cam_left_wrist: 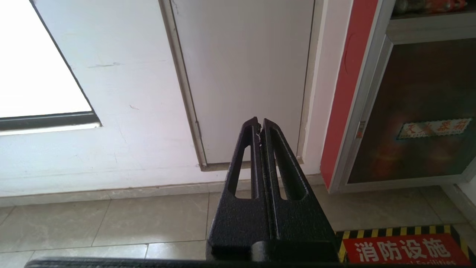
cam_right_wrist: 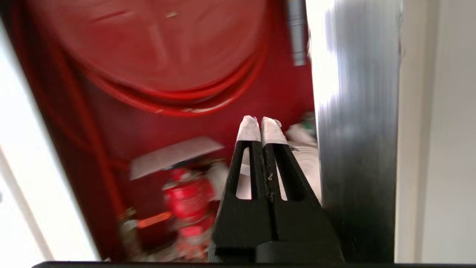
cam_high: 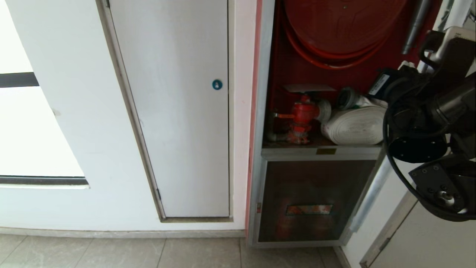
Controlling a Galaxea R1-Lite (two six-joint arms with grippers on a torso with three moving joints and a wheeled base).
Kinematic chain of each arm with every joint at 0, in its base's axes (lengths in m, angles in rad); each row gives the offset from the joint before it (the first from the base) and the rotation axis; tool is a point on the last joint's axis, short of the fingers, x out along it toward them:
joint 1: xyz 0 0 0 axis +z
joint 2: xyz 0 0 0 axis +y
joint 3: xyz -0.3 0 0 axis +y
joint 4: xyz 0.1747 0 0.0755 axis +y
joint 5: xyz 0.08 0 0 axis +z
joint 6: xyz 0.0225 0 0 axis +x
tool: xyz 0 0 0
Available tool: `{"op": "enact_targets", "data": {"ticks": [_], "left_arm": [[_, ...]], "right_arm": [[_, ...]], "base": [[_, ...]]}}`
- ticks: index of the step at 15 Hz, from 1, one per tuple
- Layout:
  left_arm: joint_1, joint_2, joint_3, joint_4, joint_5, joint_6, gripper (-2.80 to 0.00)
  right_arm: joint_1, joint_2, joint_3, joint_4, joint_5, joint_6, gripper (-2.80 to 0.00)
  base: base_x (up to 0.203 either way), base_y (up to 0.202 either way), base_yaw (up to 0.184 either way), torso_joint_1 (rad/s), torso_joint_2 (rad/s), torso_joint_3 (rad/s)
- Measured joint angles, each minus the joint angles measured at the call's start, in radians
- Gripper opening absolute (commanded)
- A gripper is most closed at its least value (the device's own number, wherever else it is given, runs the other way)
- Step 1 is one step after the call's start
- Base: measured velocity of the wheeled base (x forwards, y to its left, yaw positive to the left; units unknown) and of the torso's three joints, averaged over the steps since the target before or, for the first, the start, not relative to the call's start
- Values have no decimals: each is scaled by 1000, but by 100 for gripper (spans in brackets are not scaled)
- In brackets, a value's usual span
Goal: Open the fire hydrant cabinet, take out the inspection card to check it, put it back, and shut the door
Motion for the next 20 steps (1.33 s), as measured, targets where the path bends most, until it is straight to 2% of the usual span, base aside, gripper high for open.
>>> {"op": "enact_targets", "data": {"ticks": [12, 20], "left_arm": [[0, 0, 0, 0, 0, 0, -280], [0, 0, 0, 0, 0, 0, -280]], "right_arm": [[-67, -154, 78, 12, -101, 0, -280], [-166, -239, 129, 69, -102, -1, -280]], "base": [[0, 0, 0, 0, 0, 0], [0, 0, 0, 0, 0, 0]]}}
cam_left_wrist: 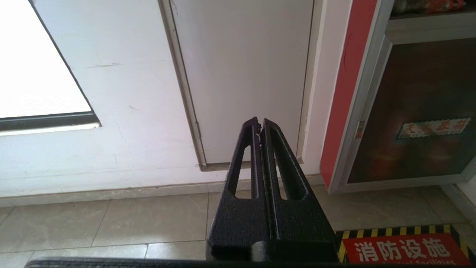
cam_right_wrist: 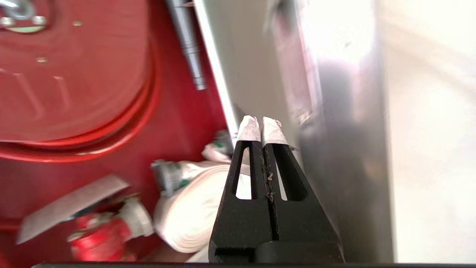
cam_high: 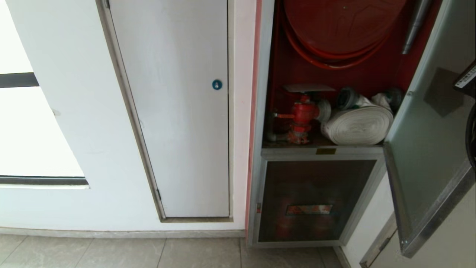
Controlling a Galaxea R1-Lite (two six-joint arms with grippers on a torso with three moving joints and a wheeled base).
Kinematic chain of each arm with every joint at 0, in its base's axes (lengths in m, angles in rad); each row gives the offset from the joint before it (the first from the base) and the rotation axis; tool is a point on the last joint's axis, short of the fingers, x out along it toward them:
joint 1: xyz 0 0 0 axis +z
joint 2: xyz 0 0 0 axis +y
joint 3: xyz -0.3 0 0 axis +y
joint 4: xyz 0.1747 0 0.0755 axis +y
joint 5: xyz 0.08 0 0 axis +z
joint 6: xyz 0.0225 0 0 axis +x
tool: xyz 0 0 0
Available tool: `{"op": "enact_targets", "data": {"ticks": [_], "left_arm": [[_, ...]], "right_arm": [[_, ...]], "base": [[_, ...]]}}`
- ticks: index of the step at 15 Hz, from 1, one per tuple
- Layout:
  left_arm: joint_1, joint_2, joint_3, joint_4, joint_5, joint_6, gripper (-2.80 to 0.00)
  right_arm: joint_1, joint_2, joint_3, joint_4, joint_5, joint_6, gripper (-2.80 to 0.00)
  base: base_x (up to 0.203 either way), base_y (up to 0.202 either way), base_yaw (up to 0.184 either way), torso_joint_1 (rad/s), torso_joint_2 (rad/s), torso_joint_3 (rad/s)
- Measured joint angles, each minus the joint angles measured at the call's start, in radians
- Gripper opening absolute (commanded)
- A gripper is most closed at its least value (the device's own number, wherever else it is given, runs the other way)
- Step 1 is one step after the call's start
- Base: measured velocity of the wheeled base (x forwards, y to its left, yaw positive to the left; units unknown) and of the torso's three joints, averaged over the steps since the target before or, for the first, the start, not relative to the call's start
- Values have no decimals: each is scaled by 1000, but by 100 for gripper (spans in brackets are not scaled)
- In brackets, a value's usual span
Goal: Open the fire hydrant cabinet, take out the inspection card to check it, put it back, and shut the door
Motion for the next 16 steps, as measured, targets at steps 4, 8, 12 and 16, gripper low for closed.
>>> {"op": "enact_targets", "data": {"ticks": [4, 8, 12, 16], "left_arm": [[0, 0, 0, 0, 0, 0, -280], [0, 0, 0, 0, 0, 0, -280], [0, 0, 0, 0, 0, 1, -280], [0, 0, 0, 0, 0, 0, -280]], "right_arm": [[-44, -46, 50, 3, 3, -2, -280], [-91, -92, 104, 4, 4, -6, -280], [-175, -121, 133, 5, 3, -24, -280], [-261, -143, 153, 7, 4, -38, -280]], "base": [[0, 0, 0, 0, 0, 0], [0, 0, 0, 0, 0, 0], [0, 0, 0, 0, 0, 0], [0, 0, 0, 0, 0, 0]]}}
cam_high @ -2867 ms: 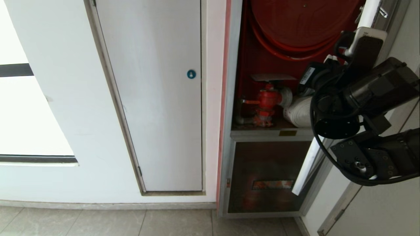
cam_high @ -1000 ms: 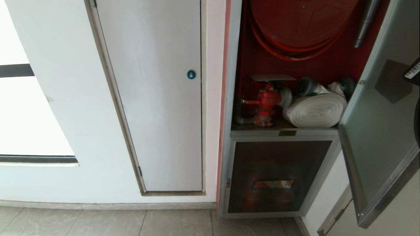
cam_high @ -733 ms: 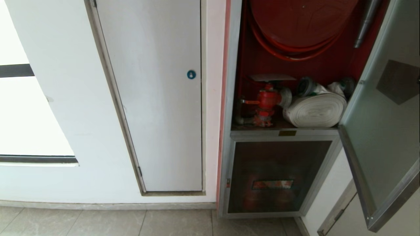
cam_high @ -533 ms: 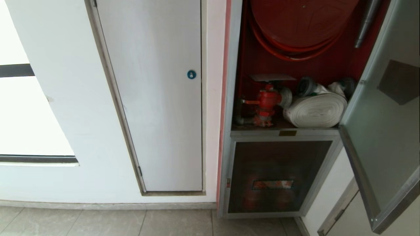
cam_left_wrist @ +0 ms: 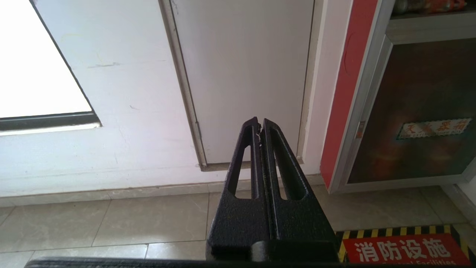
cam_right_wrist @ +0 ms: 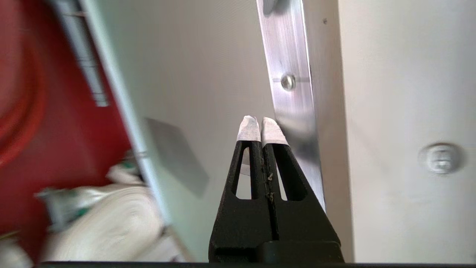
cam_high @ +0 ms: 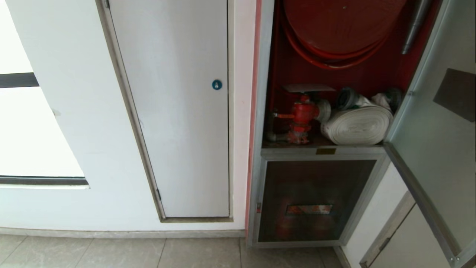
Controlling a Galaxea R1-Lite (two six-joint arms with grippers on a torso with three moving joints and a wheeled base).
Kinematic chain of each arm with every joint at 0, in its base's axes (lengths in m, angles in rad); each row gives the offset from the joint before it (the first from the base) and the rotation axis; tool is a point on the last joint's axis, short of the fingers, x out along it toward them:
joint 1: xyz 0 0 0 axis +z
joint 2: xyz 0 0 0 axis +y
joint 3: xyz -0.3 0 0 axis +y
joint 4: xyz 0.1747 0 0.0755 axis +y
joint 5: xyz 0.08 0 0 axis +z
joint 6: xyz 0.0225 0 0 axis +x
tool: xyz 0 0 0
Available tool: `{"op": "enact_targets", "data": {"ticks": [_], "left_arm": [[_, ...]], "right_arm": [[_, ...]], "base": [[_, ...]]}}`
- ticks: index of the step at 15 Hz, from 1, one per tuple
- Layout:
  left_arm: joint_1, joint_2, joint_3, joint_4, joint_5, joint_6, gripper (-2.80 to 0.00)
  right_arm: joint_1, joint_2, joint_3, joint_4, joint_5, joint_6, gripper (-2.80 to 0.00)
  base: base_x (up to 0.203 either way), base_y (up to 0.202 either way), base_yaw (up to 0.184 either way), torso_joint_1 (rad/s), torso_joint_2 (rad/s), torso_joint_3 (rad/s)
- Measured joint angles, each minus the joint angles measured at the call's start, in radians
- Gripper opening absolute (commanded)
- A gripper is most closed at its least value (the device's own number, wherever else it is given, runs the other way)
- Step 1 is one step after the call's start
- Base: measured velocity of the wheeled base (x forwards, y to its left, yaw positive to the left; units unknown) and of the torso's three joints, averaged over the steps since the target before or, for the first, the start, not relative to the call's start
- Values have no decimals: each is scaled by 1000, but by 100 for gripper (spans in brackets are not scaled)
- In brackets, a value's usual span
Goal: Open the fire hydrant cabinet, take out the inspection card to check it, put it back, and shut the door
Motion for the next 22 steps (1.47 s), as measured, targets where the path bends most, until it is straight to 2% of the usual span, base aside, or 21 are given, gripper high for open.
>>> {"op": "enact_targets", "data": {"ticks": [4, 9, 13, 18, 22], "left_arm": [[0, 0, 0, 0, 0, 0, -280], [0, 0, 0, 0, 0, 0, -280], [0, 0, 0, 0, 0, 0, -280], [0, 0, 0, 0, 0, 0, -280], [0, 0, 0, 0, 0, 0, -280]], "right_arm": [[-82, -4, 24, 2, 5, -10, -280], [-192, 11, 12, 155, 45, 13, -280], [-292, 52, 2, 157, 98, 28, -280], [-425, 130, -13, 159, 185, 84, -280], [-456, 161, -10, 158, 204, 97, -280]], "base": [[0, 0, 0, 0, 0, 0], [0, 0, 0, 0, 0, 0], [0, 0, 0, 0, 0, 0], [0, 0, 0, 0, 0, 0], [0, 0, 0, 0, 0, 0]]}}
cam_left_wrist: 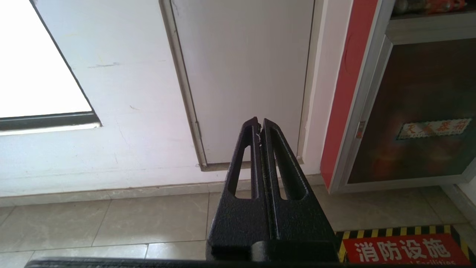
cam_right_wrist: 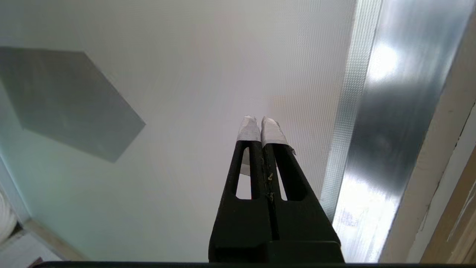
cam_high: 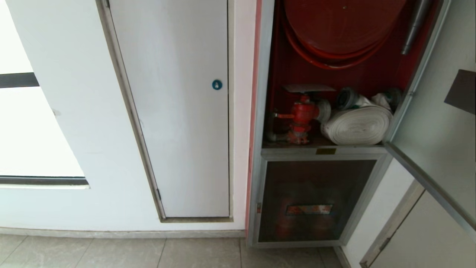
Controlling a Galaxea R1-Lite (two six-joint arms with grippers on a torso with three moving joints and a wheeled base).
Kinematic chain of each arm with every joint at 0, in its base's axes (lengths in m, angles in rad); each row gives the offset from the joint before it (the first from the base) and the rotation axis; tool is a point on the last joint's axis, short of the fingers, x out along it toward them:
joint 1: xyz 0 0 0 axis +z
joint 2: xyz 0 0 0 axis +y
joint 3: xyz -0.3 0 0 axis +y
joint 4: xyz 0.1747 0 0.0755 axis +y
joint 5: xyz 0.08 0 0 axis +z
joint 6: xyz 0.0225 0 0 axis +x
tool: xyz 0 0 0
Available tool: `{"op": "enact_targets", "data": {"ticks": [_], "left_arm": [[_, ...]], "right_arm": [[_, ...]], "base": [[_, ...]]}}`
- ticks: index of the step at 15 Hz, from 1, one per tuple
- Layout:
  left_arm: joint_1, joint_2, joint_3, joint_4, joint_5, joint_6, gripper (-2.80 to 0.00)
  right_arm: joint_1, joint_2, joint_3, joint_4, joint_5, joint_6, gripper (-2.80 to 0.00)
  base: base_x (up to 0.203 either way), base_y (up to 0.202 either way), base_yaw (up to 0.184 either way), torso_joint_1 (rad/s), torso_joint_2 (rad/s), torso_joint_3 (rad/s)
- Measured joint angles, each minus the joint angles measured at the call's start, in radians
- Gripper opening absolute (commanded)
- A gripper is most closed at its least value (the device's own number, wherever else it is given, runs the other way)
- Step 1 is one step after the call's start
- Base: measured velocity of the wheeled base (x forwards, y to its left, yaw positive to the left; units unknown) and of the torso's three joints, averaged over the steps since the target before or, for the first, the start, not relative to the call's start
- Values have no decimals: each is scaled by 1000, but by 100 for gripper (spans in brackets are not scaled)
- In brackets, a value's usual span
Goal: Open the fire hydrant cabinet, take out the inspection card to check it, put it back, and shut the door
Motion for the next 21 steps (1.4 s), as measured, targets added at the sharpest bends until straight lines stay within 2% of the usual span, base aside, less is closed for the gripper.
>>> {"op": "enact_targets", "data": {"ticks": [5, 7, 11, 15, 17, 19, 21], "left_arm": [[0, 0, 0, 0, 0, 0, -280], [0, 0, 0, 0, 0, 0, -280], [0, 0, 0, 0, 0, 0, -280], [0, 0, 0, 0, 0, 1, -280], [0, 0, 0, 0, 0, 0, -280], [0, 0, 0, 0, 0, 1, -280], [0, 0, 0, 0, 0, 0, -280]], "right_arm": [[0, 14, 8, -3, 2, 3, -280], [24, 14, 31, -9, 30, 16, -280], [151, 13, 89, -5, 79, 87, -280], [355, 7, 175, -7, 100, 167, -280], [445, -11, 249, -8, 157, 195, -280], [493, -46, 323, -8, 213, 206, -280], [507, -100, 367, -3, 219, 200, -280]], "base": [[0, 0, 0, 0, 0, 0], [0, 0, 0, 0, 0, 0], [0, 0, 0, 0, 0, 0], [0, 0, 0, 0, 0, 0], [0, 0, 0, 0, 0, 0], [0, 0, 0, 0, 0, 0], [0, 0, 0, 0, 0, 0]]}}
